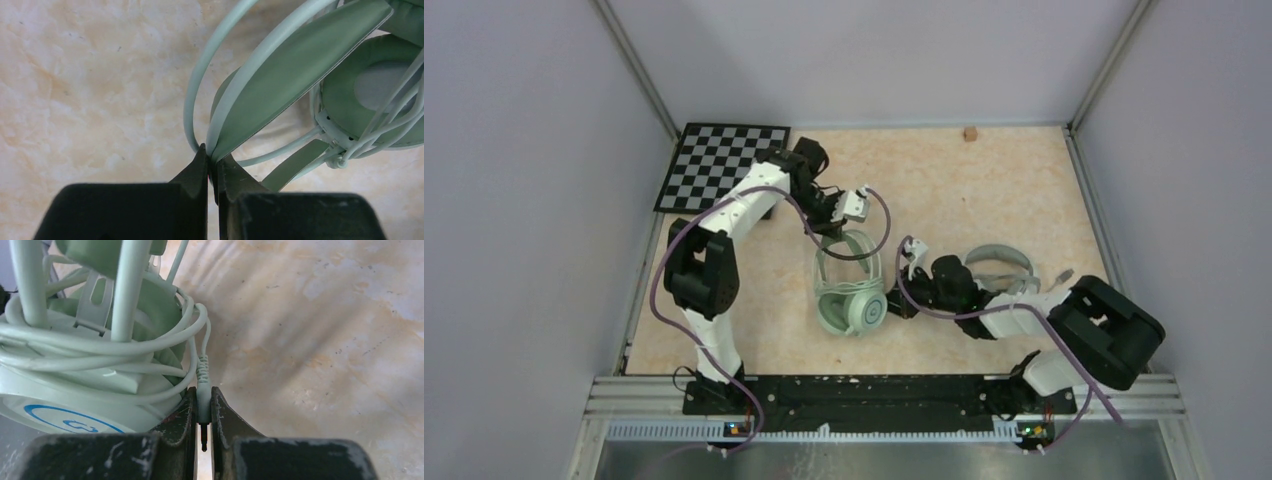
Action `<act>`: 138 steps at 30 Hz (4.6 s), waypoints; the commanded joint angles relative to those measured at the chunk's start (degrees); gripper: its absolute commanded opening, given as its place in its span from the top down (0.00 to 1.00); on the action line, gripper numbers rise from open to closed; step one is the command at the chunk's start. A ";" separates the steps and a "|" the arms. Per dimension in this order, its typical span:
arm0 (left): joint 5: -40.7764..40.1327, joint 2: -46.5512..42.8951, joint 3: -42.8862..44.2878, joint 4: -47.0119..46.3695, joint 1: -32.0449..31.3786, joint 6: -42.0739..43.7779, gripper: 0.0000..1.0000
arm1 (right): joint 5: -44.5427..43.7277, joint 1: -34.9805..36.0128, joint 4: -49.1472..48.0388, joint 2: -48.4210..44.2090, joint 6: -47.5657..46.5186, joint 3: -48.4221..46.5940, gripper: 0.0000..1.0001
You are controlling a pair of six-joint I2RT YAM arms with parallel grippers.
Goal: Wrap the headphones
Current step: Place the headphones at the center of the board.
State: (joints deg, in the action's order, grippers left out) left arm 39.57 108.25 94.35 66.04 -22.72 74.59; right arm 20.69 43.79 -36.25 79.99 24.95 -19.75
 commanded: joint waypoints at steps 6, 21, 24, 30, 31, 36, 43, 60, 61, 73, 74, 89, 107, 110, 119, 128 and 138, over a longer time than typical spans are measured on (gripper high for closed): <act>-14.19 -3.21 -7.10 -15.89 -3.22 14.32 0.82 | -7.76 5.53 -9.11 8.76 3.62 -5.81 1.00; -5.66 -12.72 -18.95 -33.79 -4.03 9.82 0.31 | -12.21 7.29 -13.74 13.25 4.25 -5.84 1.00; -6.52 -14.63 -19.84 -34.94 -3.93 8.38 0.25 | -11.93 7.34 -13.67 13.80 4.31 -6.34 1.00; -6.52 -21.95 -22.85 -39.60 -3.26 -3.50 0.02 | -11.81 7.29 -14.97 14.79 4.68 -6.15 1.00; -6.60 -23.37 -23.76 -41.61 -3.24 -7.99 0.01 | -11.81 7.31 -15.33 14.92 4.86 -6.03 1.00; -27.14 -26.58 -25.87 -56.71 -3.17 -46.86 0.01 | -11.15 7.32 -17.63 15.92 6.41 -5.71 1.00; -46.19 -24.08 -11.68 -25.85 -1.28 -78.25 0.01 | -12.41 7.29 -17.93 14.54 6.67 -4.08 1.00; -26.67 -45.39 -42.93 -31.15 -1.26 -99.84 0.13 | -15.03 7.33 -15.27 12.75 6.32 -4.85 1.00; -26.81 -45.63 -44.18 -31.65 -1.23 -100.69 0.13 | -15.01 7.36 -15.28 12.93 6.41 -4.98 1.00; -26.57 -43.34 -51.83 -37.39 -1.27 -105.60 0.22 | -16.09 8.43 -13.86 13.68 6.50 -7.06 1.00; -26.71 -43.00 -52.22 -37.72 -1.32 -105.83 0.23 | -16.23 8.44 -13.88 13.72 6.45 -7.12 1.00; -33.02 -36.93 -49.99 -40.14 -3.52 -104.69 0.52 | -18.34 8.45 -9.63 15.82 4.05 -13.80 1.00; -59.75 -25.42 -34.23 -33.09 -2.79 -95.11 0.83 | -17.73 8.47 -17.71 26.20 4.20 -17.58 1.00; -59.74 -24.03 -34.06 -33.18 -2.82 -95.51 0.81 | -18.43 8.42 -17.27 26.33 4.18 -17.97 1.00; -60.11 -22.56 -34.35 -34.14 -2.91 -95.42 0.80 | -19.90 8.42 -12.61 25.38 5.32 -18.09 0.83; -60.86 -20.97 -34.94 -35.30 -3.02 -94.10 0.76 | -19.67 8.42 -10.73 19.78 7.04 -14.33 0.76; -61.46 -22.04 -35.05 -34.90 -3.07 -92.03 0.57 | -23.63 8.46 6.42 -2.10 5.41 -9.39 0.51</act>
State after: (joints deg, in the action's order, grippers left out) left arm -20.78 86.17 58.41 32.18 -25.93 -18.90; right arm -0.67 51.75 -36.77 86.43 31.55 -29.82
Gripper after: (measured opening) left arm 0.419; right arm 0.412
